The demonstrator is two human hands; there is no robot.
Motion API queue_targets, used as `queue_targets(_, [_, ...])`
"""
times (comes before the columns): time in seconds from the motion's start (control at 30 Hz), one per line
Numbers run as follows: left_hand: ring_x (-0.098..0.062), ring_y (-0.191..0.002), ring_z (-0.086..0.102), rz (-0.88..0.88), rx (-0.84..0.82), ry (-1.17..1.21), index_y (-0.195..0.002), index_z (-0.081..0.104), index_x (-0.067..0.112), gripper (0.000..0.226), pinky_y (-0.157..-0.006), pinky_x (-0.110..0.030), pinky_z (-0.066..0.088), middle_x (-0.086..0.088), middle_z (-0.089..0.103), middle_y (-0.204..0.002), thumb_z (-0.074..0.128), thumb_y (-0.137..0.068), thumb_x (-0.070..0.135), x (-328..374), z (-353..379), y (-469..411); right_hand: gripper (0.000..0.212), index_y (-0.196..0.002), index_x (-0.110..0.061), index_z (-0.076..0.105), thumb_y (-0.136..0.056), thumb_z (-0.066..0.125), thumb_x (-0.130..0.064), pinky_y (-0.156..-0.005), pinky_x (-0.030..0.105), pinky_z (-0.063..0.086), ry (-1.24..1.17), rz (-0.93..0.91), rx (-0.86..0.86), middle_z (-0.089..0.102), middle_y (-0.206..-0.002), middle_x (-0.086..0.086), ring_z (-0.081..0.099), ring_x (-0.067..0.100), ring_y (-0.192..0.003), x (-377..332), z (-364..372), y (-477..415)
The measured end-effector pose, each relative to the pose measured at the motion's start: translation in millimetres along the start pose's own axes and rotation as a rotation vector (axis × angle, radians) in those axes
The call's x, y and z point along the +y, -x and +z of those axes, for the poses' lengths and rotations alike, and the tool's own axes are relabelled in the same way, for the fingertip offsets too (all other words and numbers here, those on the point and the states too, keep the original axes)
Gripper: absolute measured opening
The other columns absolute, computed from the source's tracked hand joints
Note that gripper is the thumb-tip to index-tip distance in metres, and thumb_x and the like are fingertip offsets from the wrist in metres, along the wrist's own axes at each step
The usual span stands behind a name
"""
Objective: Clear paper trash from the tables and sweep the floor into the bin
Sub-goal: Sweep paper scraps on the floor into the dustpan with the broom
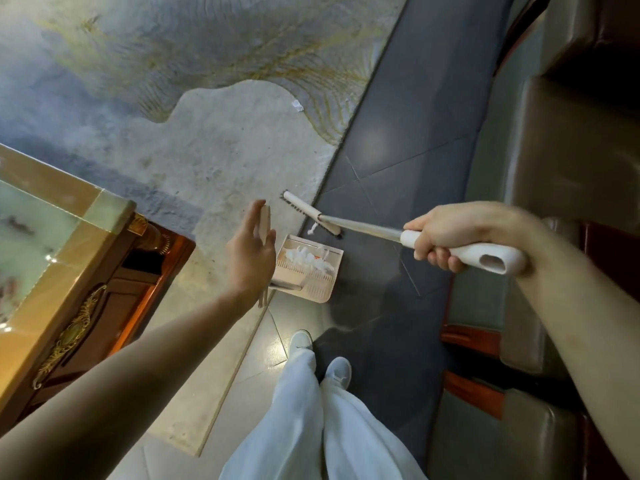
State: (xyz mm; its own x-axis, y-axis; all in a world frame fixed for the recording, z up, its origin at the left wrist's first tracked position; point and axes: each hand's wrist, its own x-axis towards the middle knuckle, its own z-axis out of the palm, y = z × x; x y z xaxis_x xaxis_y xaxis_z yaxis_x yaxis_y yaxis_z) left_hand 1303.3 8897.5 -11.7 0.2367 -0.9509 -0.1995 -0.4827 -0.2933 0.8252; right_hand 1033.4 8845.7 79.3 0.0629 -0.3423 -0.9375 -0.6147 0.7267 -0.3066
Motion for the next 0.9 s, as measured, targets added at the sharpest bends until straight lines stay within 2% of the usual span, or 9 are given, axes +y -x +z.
queue_targets(0.27, [-0.041,-0.113,0.056,0.085,0.055,-0.028,-0.148,0.028,0.03,0.054,-0.093,-0.054,0.05,-0.011,0.048,-0.142,0.047,-0.099,0.015,31.5,-6.8,-60.9,0.06,-0.142,-0.03,0.038,-0.092,0.046,0.002,-0.03,0.013,0.032,-0.107,-0.063,0.116,0.044,-0.041,0.0,0.036,0.004,-0.031,-52.2,-53.9,16.2])
queue_targets(0.47, [-0.037,-0.108,0.06,0.151,0.107,-0.029,-0.146,0.031,0.031,0.053,-0.09,-0.052,0.052,-0.01,0.052,-0.138,0.049,-0.098,0.018,56.8,-22.2,-155.7,0.047,-0.122,-0.032,0.042,-0.091,0.045,0.004,-0.029,0.012,0.03,-0.148,-0.093,0.146,0.042,-0.042,0.0,0.035,0.003,-0.03,-139.7,-95.1,-5.7])
queue_targets(0.67, [-0.044,-0.104,0.06,0.168,0.078,-0.02,-0.144,0.037,0.03,0.052,-0.088,-0.053,0.052,-0.017,0.06,-0.126,0.052,-0.097,0.016,71.1,-45.0,-257.2,0.042,-0.118,-0.03,0.045,-0.091,0.044,0.002,-0.029,0.012,0.029,-0.231,-0.116,0.133,0.042,-0.045,-0.001,0.035,0.002,-0.03,-235.0,-139.8,-41.1])
queue_targets(0.77, [-0.045,-0.102,0.061,0.161,0.097,-0.011,-0.144,0.039,0.03,0.052,-0.086,-0.054,0.053,-0.016,0.06,-0.125,0.052,-0.096,0.014,81.7,-52.9,-304.6,0.046,-0.127,-0.028,0.044,-0.092,0.044,0.002,-0.03,0.012,0.029,-0.286,-0.156,0.116,0.042,-0.052,0.0,0.035,0.002,-0.031,-279.9,-156.0,-68.3])
queue_targets(0.83, [-0.044,-0.099,0.062,0.149,0.108,-0.016,-0.143,0.04,0.031,0.052,-0.083,-0.053,0.053,-0.015,0.061,-0.125,0.053,-0.096,0.013,87.6,-54.1,-338.9,0.049,-0.138,-0.02,0.039,-0.093,0.042,0.002,-0.03,0.011,0.029,-0.297,-0.179,0.111,0.039,-0.061,0.002,0.035,0.001,-0.031,-309.5,-165.8,-89.2])
queue_targets(0.9, [-0.044,-0.094,0.064,0.135,0.113,-0.027,-0.142,0.041,0.03,0.052,-0.081,-0.053,0.054,-0.015,0.061,-0.125,0.054,-0.095,0.012,91.3,-52.2,-375.6,0.048,-0.14,-0.013,0.038,-0.094,0.041,0.003,-0.031,0.01,0.029,-0.298,-0.189,0.101,0.038,-0.064,0.002,0.035,0.001,-0.031,-337.4,-178.1,-112.8])
